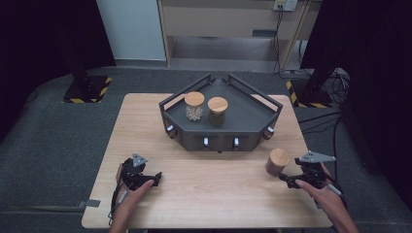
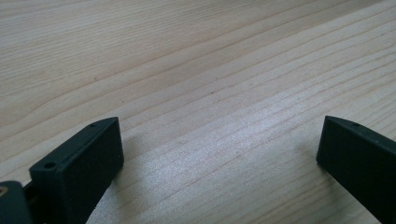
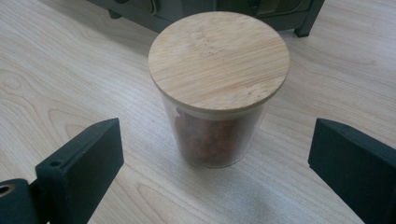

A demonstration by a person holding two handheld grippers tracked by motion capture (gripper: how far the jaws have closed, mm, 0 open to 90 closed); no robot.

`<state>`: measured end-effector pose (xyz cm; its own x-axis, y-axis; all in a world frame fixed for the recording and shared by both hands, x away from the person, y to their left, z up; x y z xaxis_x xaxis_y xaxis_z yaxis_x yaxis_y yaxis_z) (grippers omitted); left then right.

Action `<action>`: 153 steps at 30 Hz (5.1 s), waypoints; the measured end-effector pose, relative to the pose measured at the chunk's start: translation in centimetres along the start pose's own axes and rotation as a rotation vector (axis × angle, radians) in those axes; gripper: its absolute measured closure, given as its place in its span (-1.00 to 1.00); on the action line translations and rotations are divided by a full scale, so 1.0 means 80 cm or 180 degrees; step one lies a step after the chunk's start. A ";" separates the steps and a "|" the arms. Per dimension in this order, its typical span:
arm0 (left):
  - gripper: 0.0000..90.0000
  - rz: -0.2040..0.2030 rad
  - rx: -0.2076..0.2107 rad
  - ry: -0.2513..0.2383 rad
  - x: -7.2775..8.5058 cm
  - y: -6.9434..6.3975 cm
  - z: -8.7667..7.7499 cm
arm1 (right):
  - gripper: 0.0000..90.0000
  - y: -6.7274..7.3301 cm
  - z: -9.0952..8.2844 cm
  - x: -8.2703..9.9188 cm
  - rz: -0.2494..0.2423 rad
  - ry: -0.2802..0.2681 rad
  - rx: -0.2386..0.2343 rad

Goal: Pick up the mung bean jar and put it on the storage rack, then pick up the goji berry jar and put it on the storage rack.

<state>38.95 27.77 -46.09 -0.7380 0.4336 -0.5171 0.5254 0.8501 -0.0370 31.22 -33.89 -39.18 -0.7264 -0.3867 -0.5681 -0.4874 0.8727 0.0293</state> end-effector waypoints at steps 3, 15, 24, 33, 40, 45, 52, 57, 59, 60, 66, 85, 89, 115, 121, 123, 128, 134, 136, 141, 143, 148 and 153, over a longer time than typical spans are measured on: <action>-1.00 0.0000 0.0000 0.0001 0.000 0.000 0.000 | -0.92 0.000 0.002 0.002 0.0000 0.0004 -0.0004; -1.00 -0.0007 -0.0005 0.0000 0.000 -0.001 0.000 | -0.92 0.002 0.010 0.008 0.0023 0.0046 -0.0033; -1.00 -0.0007 -0.0005 0.0000 0.000 -0.001 0.000 | -0.92 -0.005 0.014 0.008 0.0059 0.0057 -0.0014; -1.00 -0.0007 -0.0006 0.0001 0.000 -0.001 0.000 | -0.92 -0.008 0.018 0.003 0.0056 0.0073 -0.0016; -1.00 -0.0008 -0.0006 0.0000 0.000 -0.001 0.000 | -0.92 -0.008 0.023 -0.002 0.0044 0.0091 -0.0024; -1.00 -0.0009 -0.0005 0.0000 0.000 -0.001 0.000 | -0.92 -0.008 0.026 -0.006 0.0043 0.0089 -0.0034; -1.00 -0.0012 -0.0008 0.0002 0.000 -0.001 0.000 | -0.92 -0.008 0.031 -0.013 0.0023 0.0093 -0.0047; -1.00 -0.0012 -0.0009 0.0002 0.000 -0.001 0.000 | -0.91 -0.007 0.034 -0.017 0.0012 0.0109 -0.0051; -1.00 -0.0012 -0.0009 0.0001 0.000 -0.001 0.000 | -0.91 -0.008 0.035 -0.018 0.0020 0.0117 -0.0049; -1.00 -0.0011 -0.0009 0.0002 0.000 -0.001 0.000 | -0.91 -0.008 0.035 -0.018 0.0035 0.0119 -0.0048; -1.00 -0.0012 -0.0009 0.0001 0.000 -0.001 0.000 | -0.90 -0.009 0.039 -0.020 0.0034 0.0140 -0.0056; -1.00 -0.0013 -0.0011 0.0001 0.000 -0.001 0.000 | -0.77 -0.009 0.047 -0.026 0.0076 0.0115 -0.0078; -1.00 -0.0014 -0.0011 0.0002 0.000 -0.001 0.000 | -0.73 -0.008 0.047 -0.026 0.0055 0.0111 -0.0075; -1.00 -0.0014 -0.0010 0.0002 0.000 -0.001 0.000 | -0.42 -0.001 0.047 -0.032 -0.0010 0.0087 0.0045; -1.00 -0.0014 -0.0011 0.0001 0.000 -0.001 0.000 | -0.42 0.003 0.046 -0.033 -0.0017 0.0081 0.0035; -1.00 -0.0014 -0.0010 0.0001 0.000 -0.001 0.000 | -0.42 0.005 0.044 -0.034 -0.0028 0.0070 0.0046; -1.00 -0.0014 -0.0011 0.0001 0.000 -0.001 0.000 | -0.42 0.008 0.033 -0.040 -0.0072 0.0050 0.0093; -1.00 -0.0013 -0.0011 0.0003 0.000 -0.001 0.000 | -0.42 0.012 0.020 -0.048 -0.0120 0.0022 0.0098; -1.00 -0.0014 -0.0011 0.0002 0.000 -0.001 0.000 | -0.42 0.013 0.017 -0.050 -0.0133 0.0017 0.0089; -1.00 -0.0015 -0.0011 0.0002 0.000 -0.001 0.000 | -0.42 0.015 0.012 -0.054 -0.0159 0.0014 0.0077; -1.00 -0.0015 -0.0011 0.0001 0.000 -0.001 0.000 | -0.42 0.016 0.010 -0.055 -0.0164 0.0014 0.0074; -1.00 -0.0015 -0.0011 0.0001 0.000 -0.001 0.000 | -0.42 0.018 0.003 -0.060 -0.0199 0.0000 0.0081; -1.00 -0.0015 -0.0011 0.0001 0.000 -0.001 0.000 | -0.42 0.019 -0.004 -0.064 -0.0207 -0.0005 0.0084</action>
<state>38.93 27.69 -46.08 -0.7406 0.4295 -0.5167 0.5203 0.8532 -0.0365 34.03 -30.70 -35.96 -0.6929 -0.4425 -0.5693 -0.5207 0.8532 -0.0294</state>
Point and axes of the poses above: each handheld gripper's, and its own axes: z roughly forward along the jaws, x roughly out of its underside, y roughly to its left, the point moved 8 cm from there along z, roughly forward along the jaws, and after that the axes turned 14 degrees about y, right-handed, at the moved point
